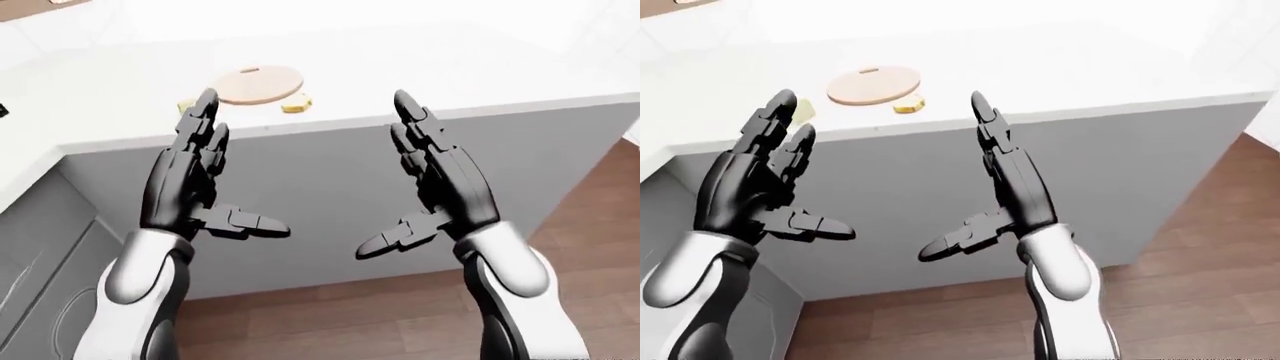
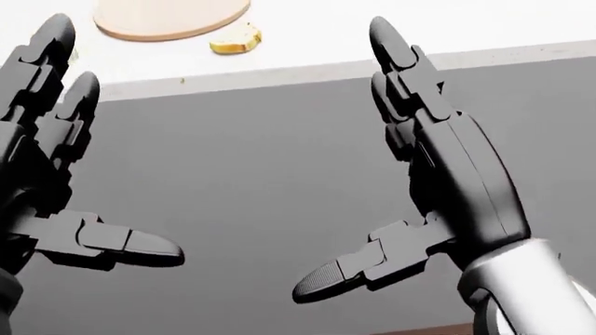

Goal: Place the bread and cheese on the cutting board.

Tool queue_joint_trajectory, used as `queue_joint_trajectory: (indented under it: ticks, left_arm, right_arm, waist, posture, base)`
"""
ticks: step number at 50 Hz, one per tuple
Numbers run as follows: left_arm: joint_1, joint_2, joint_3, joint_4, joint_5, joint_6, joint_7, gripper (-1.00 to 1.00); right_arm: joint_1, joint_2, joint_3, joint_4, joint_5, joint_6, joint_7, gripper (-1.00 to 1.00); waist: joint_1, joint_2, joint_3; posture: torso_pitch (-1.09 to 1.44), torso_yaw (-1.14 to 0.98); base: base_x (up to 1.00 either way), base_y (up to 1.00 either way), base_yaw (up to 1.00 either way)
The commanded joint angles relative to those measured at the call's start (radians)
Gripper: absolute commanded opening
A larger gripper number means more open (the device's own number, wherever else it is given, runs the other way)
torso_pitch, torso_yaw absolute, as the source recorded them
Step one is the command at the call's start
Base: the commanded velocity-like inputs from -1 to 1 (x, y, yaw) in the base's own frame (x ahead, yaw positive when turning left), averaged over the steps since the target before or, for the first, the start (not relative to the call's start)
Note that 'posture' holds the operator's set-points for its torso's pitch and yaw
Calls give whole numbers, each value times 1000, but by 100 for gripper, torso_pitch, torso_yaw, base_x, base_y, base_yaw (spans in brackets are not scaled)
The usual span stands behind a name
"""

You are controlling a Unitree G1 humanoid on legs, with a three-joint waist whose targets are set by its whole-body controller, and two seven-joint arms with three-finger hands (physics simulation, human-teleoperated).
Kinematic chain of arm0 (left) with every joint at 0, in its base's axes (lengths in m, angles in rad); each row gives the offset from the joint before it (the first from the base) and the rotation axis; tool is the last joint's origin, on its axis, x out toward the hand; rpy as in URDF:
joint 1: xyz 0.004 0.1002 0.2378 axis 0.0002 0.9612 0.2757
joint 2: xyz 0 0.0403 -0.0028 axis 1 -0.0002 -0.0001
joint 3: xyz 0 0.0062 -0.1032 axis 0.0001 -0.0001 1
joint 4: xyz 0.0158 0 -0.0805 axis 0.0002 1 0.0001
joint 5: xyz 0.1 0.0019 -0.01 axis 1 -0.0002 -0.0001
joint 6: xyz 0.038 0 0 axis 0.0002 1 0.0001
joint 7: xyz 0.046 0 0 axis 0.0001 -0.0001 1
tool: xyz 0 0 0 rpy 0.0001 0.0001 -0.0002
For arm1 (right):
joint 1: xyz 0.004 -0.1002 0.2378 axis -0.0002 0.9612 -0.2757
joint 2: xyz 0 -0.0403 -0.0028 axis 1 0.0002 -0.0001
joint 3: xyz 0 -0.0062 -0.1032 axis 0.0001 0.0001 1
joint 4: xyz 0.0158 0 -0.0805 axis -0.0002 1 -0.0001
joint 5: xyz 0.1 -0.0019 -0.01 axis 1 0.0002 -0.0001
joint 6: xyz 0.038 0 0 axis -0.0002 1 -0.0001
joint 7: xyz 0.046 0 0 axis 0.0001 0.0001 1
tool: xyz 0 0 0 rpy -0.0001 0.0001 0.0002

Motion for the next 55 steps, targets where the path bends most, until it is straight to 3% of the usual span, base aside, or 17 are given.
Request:
queue_joint_trajectory:
  ticks: [1,6,8,9,13,18,21,23,26,32,35,36,37,40,44,45,55]
  left_arm:
    - [-28,3,-3,-33,2,-32,0,100]
    - [-20,0,-5,-30,6,-42,-4,100]
    - [-18,-1,-5,-30,8,-43,-5,100]
    - [-15,-2,-5,-28,9,-48,-6,100]
    - [-11,-4,-7,-28,13,-51,-8,100]
    - [-11,-6,-7,-30,15,-50,-10,100]
    - [-10,-6,-7,-31,16,-50,-10,100]
    - [-10,-7,-6,-30,17,-51,-11,100]
    - [-8,-7,-4,-30,16,-53,-12,100]
    - [-2,-8,-6,-28,18,-60,-13,100]
    - [0,-9,-9,-25,20,-65,-14,100]
    - [1,-10,-9,-25,21,-66,-14,100]
    - [5,-11,-12,-20,23,-74,-15,100]
    - [4,-12,-11,-27,24,-66,-15,100]
    - [7,-14,-12,-27,27,-69,-17,100]
    - [7,-14,-12,-26,27,-70,-18,100]
    - [14,-18,-15,-29,32,-74,-21,100]
  right_arm:
    - [-22,-3,-15,-35,-19,-39,6,100]
    - [-8,6,-7,-39,-35,-54,20,100]
    - [-4,9,-4,-42,-41,-57,26,100]
    - [-2,9,-2,-45,-44,-58,29,100]
    - [6,12,2,-43,-56,-74,39,100]
    - [10,20,5,-50,-64,-76,53,100]
    - [12,22,11,-65,-67,-70,62,100]
    - [14,22,12,-67,-69,-73,65,100]
    - [17,24,16,-67,-73,-79,68,100]
    - [18,26,19,-71,-79,-76,72,100]
    - [20,28,18,-69,-80,-79,74,100]
    - [19,29,17,-69,-80,-77,74,100]
    - [18,30,16,-68,-80,-76,74,100]
    - [9,36,8,-67,-74,-64,71,100]
    - [-4,40,-7,-66,-50,-42,55,100]
    - [-4,39,-8,-66,-45,-41,52,100]
    - [-16,36,-16,-75,-3,-8,21,100]
  waist:
    - [-4,0,-15]
    - [2,-73,-2]
    - [0,-131,-23]
    - [-14,-97,-18]
    - [-9,-122,-36]
    - [-18,-77,-20]
    - [-15,-31,-34]
    - [-14,43,-55]
    - [2,24,-22]
    - [12,-45,-9]
    - [15,-75,-17]
    - [7,-106,-34]
    - [-7,-84,-17]
    - [-8,-119,-34]
    - [-21,54,-14]
    - [-19,28,-5]
    - [10,-23,-14]
  posture:
    - [0,0]
    - [0,0]
    - [0,0]
    - [0,0]
    - [0,0]
    - [0,0]
    - [0,0]
    - [0,0]
    - [0,0]
    - [0,0]
    - [0,0]
    - [0,0]
    - [0,0]
    - [0,0]
    - [0,0]
    - [0,0]
    - [0,0]
  base:
    - [21,46,0]
    - [21,46,0]
    - [21,47,0]
    - [21,48,0]
    - [21,56,0]
    - [21,65,0]
    - [16,74,0]
    - [15,74,0]
    - [14,74,0]
    - [13,74,0]
    - [13,74,0]
    - [12,73,0]
    - [13,74,0]
    - [14,53,0]
    - [19,0,0]
    - [30,0,0]
    - [32,-3,0]
